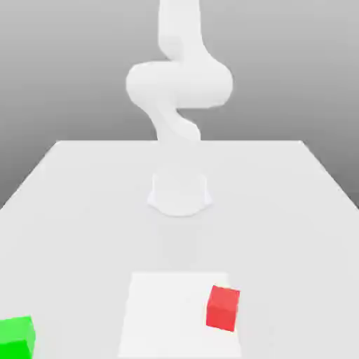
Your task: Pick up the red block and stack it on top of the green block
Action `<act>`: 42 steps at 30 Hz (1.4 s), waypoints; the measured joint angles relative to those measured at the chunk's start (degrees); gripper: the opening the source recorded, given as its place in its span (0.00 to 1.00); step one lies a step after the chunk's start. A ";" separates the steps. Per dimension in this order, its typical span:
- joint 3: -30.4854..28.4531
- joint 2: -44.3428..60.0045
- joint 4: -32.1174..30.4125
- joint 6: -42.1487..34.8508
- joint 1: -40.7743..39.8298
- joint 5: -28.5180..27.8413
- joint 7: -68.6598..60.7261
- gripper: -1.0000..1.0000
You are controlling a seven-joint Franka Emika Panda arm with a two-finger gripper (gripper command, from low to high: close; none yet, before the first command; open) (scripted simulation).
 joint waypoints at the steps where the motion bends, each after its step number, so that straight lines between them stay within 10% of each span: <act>1: 0.75 2.25 -0.84 1.10 -0.34 -0.13 1.24 0.50; 27: 6.11 56.32 -15.89 30.81 1.75 -7.68 29.47 0.50; 28: 5.23 57.94 -15.65 32.16 2.48 -8.41 30.01 0.00; 42: 6.39 48.24 -15.09 22.08 -1.23 -2.00 25.02 0.00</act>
